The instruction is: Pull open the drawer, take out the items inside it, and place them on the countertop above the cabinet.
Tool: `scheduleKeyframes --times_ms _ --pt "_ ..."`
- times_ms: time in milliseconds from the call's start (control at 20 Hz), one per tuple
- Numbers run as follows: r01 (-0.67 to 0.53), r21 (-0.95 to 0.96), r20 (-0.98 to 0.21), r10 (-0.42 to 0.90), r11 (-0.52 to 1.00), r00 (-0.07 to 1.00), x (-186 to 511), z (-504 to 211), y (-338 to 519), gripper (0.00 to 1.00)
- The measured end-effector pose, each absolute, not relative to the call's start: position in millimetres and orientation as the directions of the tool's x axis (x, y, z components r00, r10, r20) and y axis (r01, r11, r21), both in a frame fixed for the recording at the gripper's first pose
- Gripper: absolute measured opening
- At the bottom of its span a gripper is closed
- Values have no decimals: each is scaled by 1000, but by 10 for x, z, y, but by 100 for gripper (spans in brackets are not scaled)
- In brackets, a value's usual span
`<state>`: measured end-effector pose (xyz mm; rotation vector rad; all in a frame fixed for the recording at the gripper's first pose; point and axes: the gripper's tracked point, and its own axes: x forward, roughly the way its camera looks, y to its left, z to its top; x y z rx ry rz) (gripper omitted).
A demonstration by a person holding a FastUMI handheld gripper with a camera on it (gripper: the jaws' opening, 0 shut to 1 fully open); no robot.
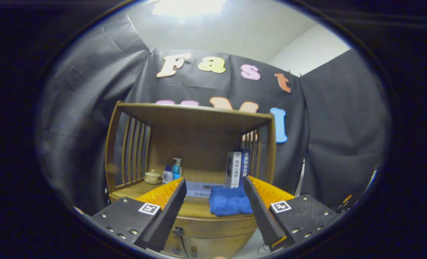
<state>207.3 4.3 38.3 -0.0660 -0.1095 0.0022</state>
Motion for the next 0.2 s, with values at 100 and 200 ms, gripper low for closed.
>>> scheduleKeyframes --times_ms 100,200 --pt "7 -76 154 5 997 988 1977 560 -137 96" --pt "19 -95 199 0 995 980 1880 710 -344 96"
